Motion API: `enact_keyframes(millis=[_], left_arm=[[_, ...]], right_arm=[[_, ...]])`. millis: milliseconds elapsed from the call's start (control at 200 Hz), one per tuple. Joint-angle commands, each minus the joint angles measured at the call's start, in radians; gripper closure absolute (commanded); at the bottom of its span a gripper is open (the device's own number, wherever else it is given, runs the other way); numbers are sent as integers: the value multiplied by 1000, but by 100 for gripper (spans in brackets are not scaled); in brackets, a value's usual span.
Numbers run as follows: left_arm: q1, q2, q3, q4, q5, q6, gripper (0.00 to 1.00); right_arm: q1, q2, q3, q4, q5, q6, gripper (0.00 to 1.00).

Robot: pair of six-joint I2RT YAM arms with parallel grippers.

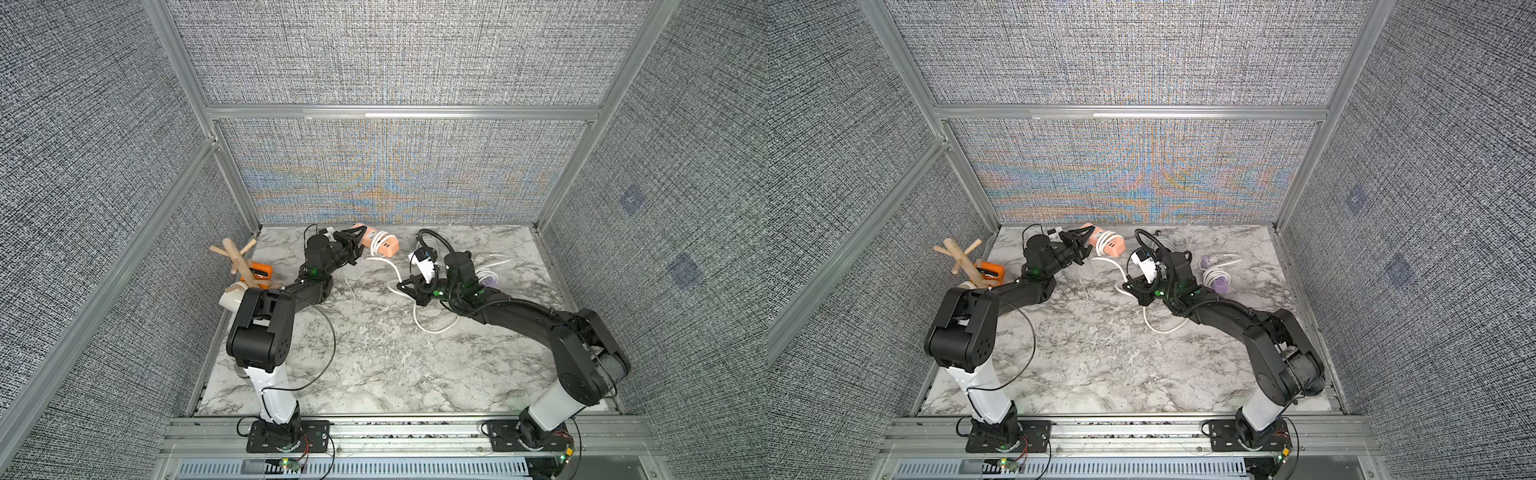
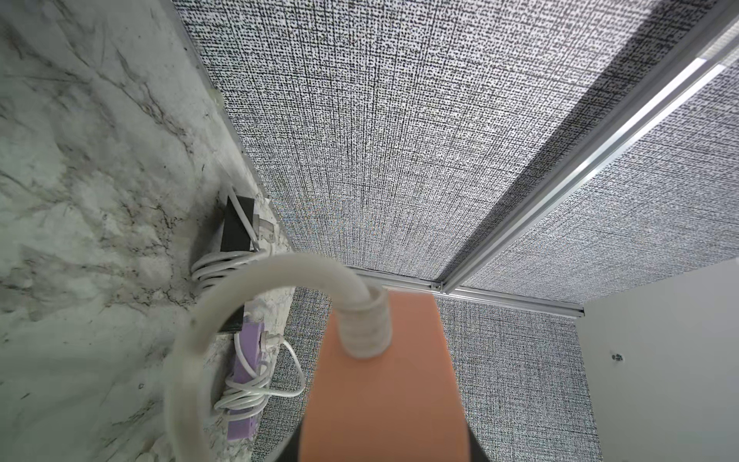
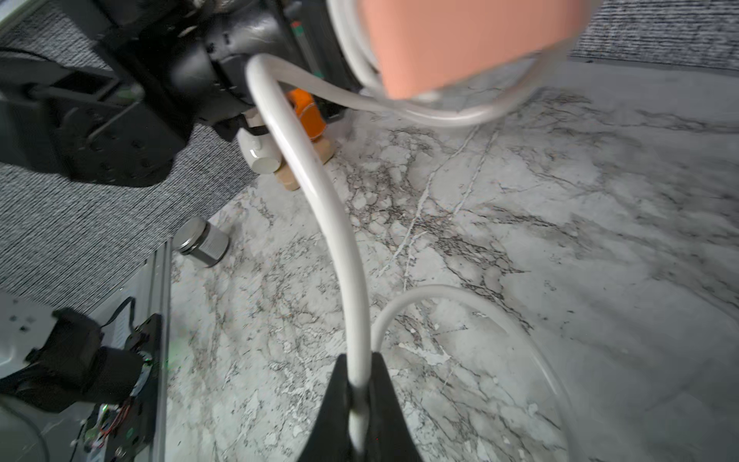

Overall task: Unwrap the cord wrapped around the power strip
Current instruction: Unwrap the power cord from the power strip.

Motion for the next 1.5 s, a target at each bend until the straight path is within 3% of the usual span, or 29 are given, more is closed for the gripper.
enact_keyframes(millis=[0,200,555,736,891,1191,1496], left_arm=[[2,-27,-11,58,52,-6,99],[22,-55,-73,100,107,-35,99],[80,-88,-232,130,172,-4,99],[104,-102,-240,-83,166,191,100],[105,-87,-180,-306,88,380,100],[104,70,-58,-224,45,295,99],[171,27,-7,-247,67,283,99]], right_arm=[[-2,47,30,8,163,40,100],[-55,170,127,-96,147,73,100],[-188,206,207,-126,142,79,100],[-215,108,234,-184,130,28,100],[-213,10,243,-243,62,-23,100],[-115,-120,129,-397,8,-150,100],[-112,-106,-105,-337,90,-22,100]])
